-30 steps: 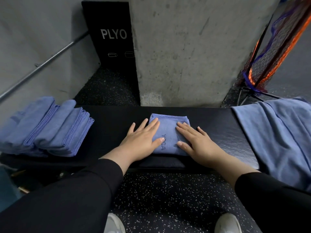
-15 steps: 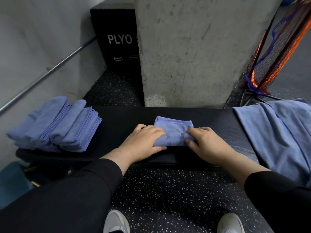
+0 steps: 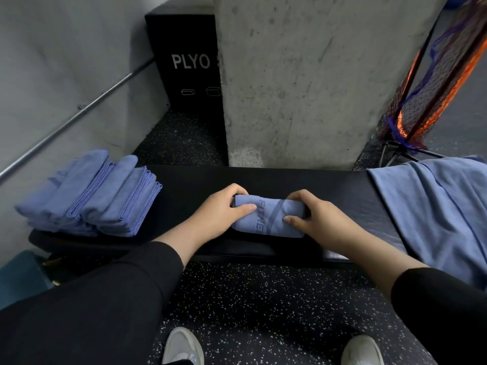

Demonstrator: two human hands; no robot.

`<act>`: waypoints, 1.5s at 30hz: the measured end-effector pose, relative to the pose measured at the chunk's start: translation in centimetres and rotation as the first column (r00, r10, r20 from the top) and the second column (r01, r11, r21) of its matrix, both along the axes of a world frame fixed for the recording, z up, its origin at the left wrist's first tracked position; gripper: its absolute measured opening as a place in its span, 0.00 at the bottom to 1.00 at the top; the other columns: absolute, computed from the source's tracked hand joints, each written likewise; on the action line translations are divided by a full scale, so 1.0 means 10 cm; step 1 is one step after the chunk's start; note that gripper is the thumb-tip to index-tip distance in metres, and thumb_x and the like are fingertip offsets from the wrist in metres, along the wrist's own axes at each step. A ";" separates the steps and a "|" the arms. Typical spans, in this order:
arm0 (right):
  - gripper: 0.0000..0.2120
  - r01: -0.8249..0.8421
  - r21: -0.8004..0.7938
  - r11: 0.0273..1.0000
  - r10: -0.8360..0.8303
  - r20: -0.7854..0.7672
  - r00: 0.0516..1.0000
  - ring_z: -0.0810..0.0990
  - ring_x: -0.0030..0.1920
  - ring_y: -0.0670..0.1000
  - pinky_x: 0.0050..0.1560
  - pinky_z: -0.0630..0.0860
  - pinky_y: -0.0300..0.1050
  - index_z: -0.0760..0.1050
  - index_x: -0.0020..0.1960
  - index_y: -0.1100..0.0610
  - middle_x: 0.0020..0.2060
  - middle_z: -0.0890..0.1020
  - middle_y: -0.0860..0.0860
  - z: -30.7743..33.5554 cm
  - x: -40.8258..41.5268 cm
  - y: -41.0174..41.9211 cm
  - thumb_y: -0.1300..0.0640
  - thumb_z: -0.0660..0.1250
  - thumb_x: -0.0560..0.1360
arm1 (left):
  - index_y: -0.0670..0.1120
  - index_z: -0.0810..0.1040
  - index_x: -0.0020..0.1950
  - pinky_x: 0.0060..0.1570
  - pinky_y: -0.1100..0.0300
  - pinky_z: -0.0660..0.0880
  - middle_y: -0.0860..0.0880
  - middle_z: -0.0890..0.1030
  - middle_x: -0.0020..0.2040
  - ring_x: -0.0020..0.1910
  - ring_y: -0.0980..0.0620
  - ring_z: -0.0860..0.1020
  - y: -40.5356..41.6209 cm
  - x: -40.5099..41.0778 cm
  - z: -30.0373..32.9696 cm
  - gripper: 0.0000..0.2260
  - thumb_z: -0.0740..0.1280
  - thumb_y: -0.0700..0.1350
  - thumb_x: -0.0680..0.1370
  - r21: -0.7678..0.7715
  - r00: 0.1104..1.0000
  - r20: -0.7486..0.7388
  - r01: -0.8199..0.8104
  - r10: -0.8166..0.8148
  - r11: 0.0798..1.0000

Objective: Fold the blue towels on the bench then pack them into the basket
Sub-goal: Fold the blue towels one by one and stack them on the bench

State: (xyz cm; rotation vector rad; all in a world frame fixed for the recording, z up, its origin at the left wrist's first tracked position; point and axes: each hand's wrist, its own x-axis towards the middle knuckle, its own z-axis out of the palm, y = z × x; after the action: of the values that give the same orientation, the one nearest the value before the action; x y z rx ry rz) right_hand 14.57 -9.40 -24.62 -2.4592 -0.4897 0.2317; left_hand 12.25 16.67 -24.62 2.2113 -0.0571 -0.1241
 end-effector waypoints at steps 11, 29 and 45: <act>0.33 -0.144 -0.344 0.928 0.259 0.317 0.912 0.60 0.79 0.47 0.77 0.57 0.56 0.63 0.78 0.49 0.78 0.63 0.44 -0.36 -0.11 0.17 0.34 0.48 0.79 | 0.59 0.67 0.77 0.75 0.52 0.55 0.57 0.63 0.79 0.77 0.55 0.59 -0.16 0.04 -0.20 0.20 0.54 0.57 0.85 0.561 0.968 0.133 0.102 -0.211 0.822; 0.18 0.065 -0.199 0.978 0.009 0.351 0.936 0.81 0.47 0.56 0.50 0.70 0.45 0.72 0.64 0.52 0.48 0.84 0.50 -0.06 -0.10 0.40 0.53 0.65 0.75 | 0.48 0.79 0.57 0.51 0.54 0.76 0.51 0.82 0.53 0.54 0.49 0.80 -0.09 -0.18 0.12 0.17 0.59 0.59 0.83 0.143 0.880 0.114 -0.473 0.460 0.869; 0.26 0.180 0.563 0.807 0.042 -0.359 0.932 0.83 0.53 0.40 0.50 0.78 0.35 0.72 0.68 0.49 0.55 0.84 0.43 0.65 -0.69 1.12 0.42 0.72 0.75 | 0.42 0.80 0.62 0.60 0.43 0.80 0.41 0.86 0.52 0.53 0.44 0.85 0.08 -0.57 0.70 0.14 0.72 0.46 0.79 -0.724 0.884 -0.370 -0.467 0.286 0.508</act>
State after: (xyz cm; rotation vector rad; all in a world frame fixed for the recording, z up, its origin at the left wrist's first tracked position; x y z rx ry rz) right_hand 7.70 1.75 -18.09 -1.7637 -0.2541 0.4172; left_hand 6.58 17.48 -17.65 1.2262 0.4254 -0.0562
